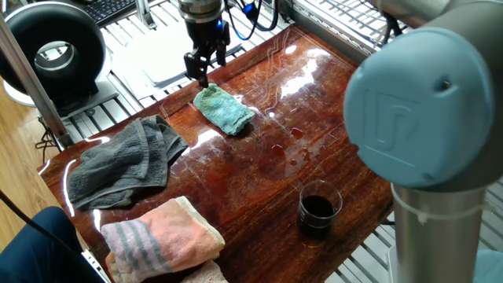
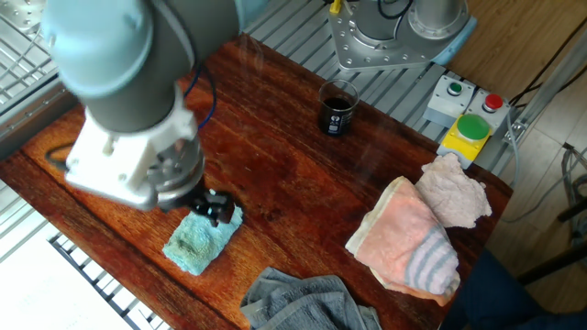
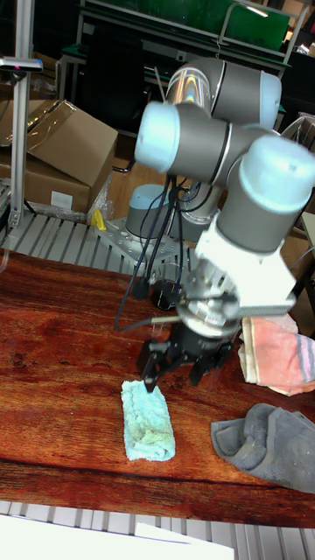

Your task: Clean the table with a cloth

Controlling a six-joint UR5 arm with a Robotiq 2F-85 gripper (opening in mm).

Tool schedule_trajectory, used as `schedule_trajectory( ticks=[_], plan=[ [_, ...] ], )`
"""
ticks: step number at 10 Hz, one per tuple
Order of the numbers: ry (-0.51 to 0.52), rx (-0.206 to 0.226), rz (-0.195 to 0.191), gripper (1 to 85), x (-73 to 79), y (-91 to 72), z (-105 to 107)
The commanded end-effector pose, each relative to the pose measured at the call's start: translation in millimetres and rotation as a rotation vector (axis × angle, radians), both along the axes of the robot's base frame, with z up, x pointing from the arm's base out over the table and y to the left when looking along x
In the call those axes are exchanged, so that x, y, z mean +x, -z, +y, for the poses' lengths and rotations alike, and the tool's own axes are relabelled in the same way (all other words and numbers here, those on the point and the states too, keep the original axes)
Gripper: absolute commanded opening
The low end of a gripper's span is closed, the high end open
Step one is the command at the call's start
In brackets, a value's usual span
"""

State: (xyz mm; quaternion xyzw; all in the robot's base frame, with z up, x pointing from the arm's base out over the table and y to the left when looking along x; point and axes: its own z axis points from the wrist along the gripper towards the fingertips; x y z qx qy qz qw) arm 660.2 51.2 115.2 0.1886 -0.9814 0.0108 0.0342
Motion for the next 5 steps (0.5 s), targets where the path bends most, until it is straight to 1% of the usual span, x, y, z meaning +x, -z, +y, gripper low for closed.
schedule_trajectory(
  ticks=[1,2,3,4,5],
  plan=[
    [-0.013,0.023,0.028,71.3,-2.1,20.8,-4.0],
    [-0.036,0.031,0.032,69.0,-6.5,32.7,-7.9],
    [-0.064,0.055,0.035,69.0,-12.3,43.2,-7.0],
    [-0.085,0.057,0.048,69.7,-17.3,47.5,-9.7],
    [-0.095,0.044,0.056,69.7,-20.6,50.2,-16.8]
  ],
)
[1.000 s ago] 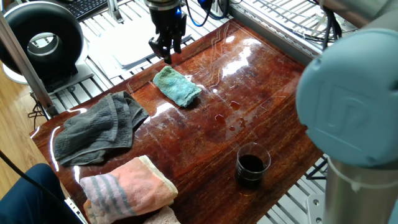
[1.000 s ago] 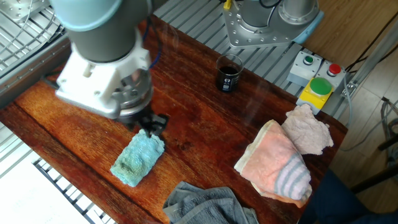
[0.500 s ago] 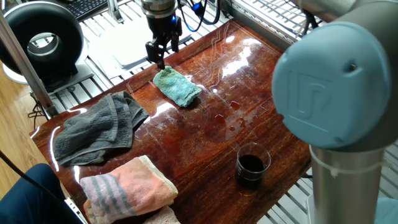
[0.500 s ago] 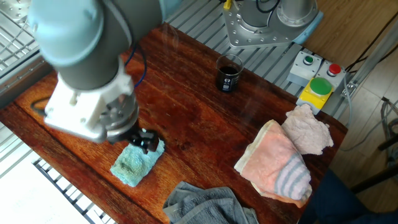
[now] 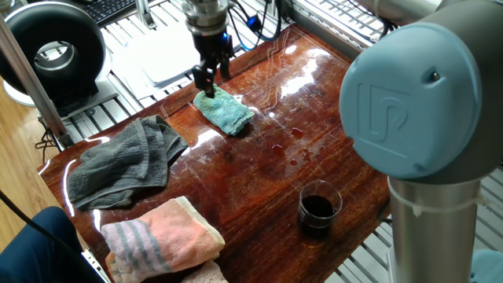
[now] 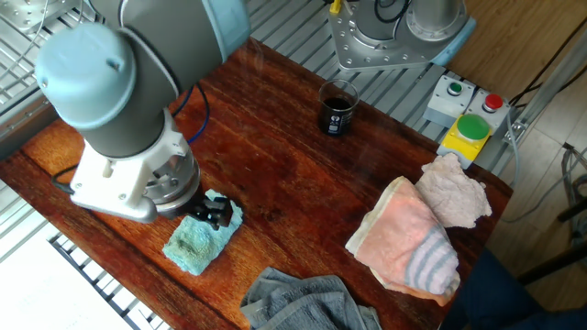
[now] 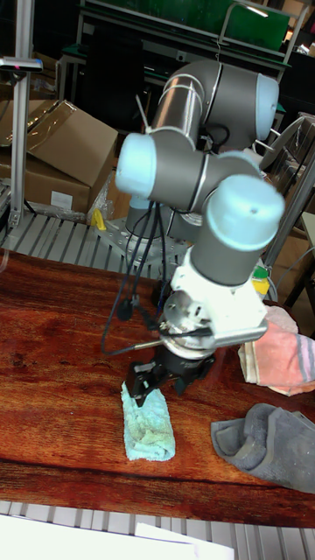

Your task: Clean the table with a cloth

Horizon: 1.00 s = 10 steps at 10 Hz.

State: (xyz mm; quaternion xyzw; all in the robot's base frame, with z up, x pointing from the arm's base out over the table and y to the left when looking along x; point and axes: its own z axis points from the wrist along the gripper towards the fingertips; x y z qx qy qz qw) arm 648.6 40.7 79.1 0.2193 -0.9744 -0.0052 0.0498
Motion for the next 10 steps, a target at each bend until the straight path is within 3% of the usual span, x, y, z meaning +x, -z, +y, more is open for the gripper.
schedule_trajectory(
  ticks=[1,6,10],
  plan=[
    [-0.041,0.014,0.006,70.0,-6.3,22.4,-10.4],
    [0.021,0.029,-0.043,70.7,2.4,62.6,-16.5],
    [0.039,0.062,-0.089,70.7,15.3,64.6,-5.6]
  ],
)
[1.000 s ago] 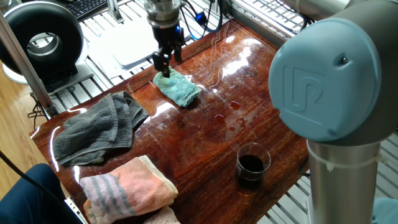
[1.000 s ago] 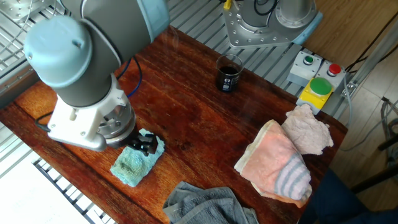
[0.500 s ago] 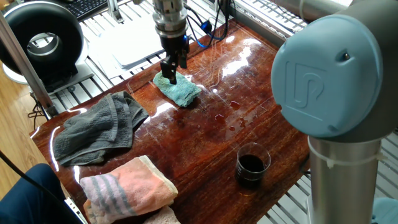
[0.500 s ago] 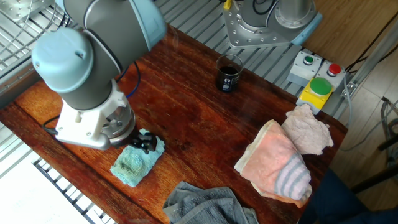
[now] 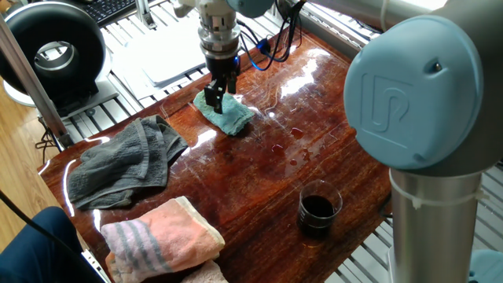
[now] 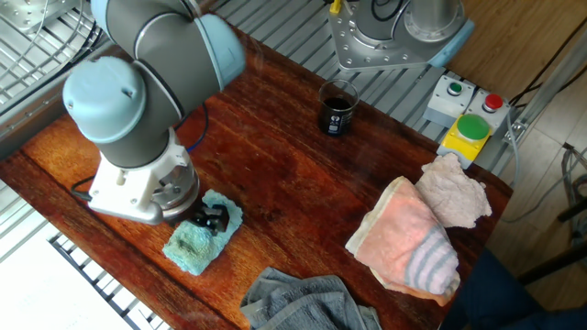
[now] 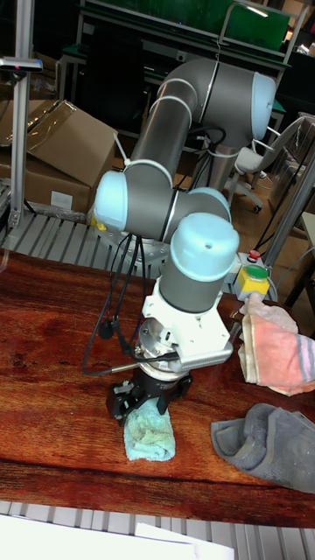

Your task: Clean the table with a cloth

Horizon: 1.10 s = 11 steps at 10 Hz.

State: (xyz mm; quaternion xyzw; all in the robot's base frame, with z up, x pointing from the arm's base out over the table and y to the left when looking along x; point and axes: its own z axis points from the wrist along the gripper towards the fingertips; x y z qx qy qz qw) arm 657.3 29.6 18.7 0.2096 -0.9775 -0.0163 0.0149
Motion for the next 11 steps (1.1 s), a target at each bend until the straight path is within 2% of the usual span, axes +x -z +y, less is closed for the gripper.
schedule_trajectory(
  ticks=[1,3,5,11],
  plan=[
    [0.019,0.032,-0.034,70.3,9.1,4.1,7.4],
    [0.026,0.035,-0.039,68.7,10.3,5.3,9.2],
    [0.033,0.028,-0.037,63.3,9.7,4.4,7.1],
    [0.036,0.017,-0.026,59.3,5.1,7.9,7.4]
  ],
)
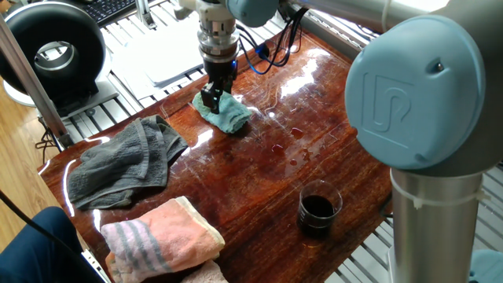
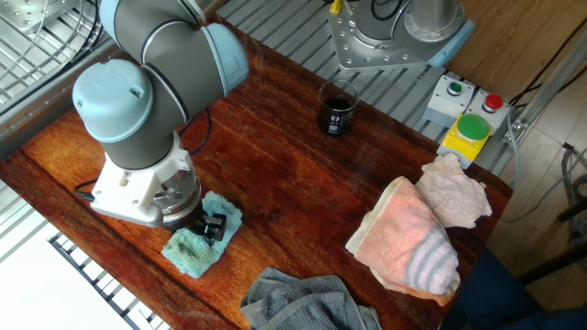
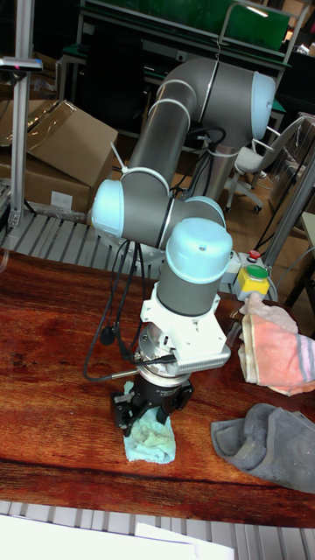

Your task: Clean the table with a cloth

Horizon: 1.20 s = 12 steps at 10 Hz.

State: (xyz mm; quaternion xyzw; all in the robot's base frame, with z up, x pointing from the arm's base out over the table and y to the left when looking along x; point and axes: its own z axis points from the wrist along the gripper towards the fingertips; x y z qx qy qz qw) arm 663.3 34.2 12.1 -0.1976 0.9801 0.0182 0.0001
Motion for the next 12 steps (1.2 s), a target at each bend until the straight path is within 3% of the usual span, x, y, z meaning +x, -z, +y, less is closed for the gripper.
schedule_trajectory(
  ticks=[1,2,4,6,8,10,12],
  plan=[
    [0.019,0.010,0.005,58.0,-2.3,2.9,6.2],
    [0.022,0.007,0.008,54.3,-3.2,1.7,5.3],
    [0.050,-0.026,0.028,29.7,-8.6,-0.9,-3.1],
    [0.119,-0.035,0.016,1.3,-6.5,-1.2,0.8],
    [0.131,-0.037,0.012,1.3,-10.2,-4.6,6.1],
    [0.081,-0.003,-0.013,1.3,-20.2,-1.4,-1.5],
    [-0.008,-0.049,0.006,1.3,-46.1,-12.7,-29.5]
  ],
)
